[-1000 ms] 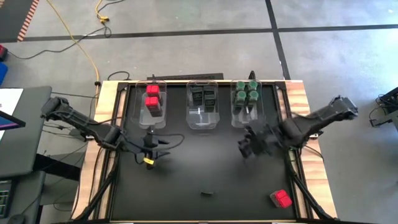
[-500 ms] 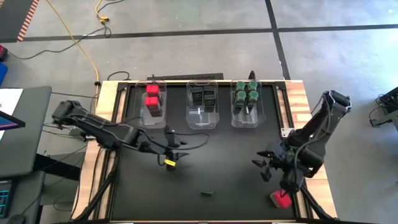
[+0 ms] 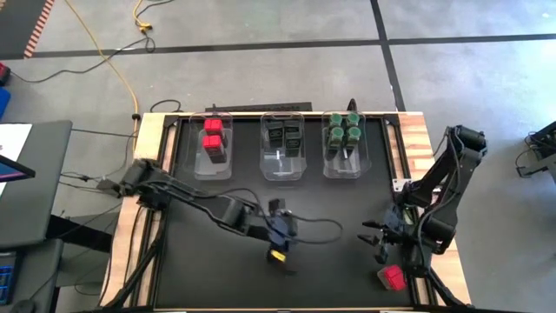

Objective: Sort spices by type
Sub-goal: Put the black seasoning can into the middle transparent bin

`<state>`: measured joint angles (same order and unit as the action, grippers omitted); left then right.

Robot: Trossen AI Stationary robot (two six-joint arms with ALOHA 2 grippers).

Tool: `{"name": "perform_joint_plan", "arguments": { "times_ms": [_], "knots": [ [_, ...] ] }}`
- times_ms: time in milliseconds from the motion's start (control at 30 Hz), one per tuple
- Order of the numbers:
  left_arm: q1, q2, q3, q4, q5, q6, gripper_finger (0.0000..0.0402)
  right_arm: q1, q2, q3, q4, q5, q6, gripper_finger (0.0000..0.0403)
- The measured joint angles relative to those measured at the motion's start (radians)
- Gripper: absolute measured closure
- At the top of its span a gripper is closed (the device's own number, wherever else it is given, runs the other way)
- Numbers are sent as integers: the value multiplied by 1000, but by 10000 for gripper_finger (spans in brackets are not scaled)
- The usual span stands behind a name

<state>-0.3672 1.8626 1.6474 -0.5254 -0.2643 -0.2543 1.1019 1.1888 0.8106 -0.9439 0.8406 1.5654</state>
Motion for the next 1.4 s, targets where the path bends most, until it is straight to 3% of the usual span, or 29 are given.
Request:
{"name": "perform_joint_plan", "arguments": {
  "times_ms": [267,500,700,1033,1267,1400],
  "knots": [
    [-10,134,164,-34,5,-32,207,40,0,0,-1,0,-3,158],
    [-9,137,167,-36,43,-119,207,53,0,0,-3,0,-3,158],
    [-9,137,167,-37,59,-92,205,53,0,1,12,0,-3,158],
    [-9,137,167,-42,58,-118,151,53,0,1,12,-1,-3,158],
    [-9,137,167,-39,59,-274,151,52,0,1,1,-27,-4,158],
    [-6,137,167,-39,59,-287,151,52,0,1,-31,-32,-4,158]
  ]
}}
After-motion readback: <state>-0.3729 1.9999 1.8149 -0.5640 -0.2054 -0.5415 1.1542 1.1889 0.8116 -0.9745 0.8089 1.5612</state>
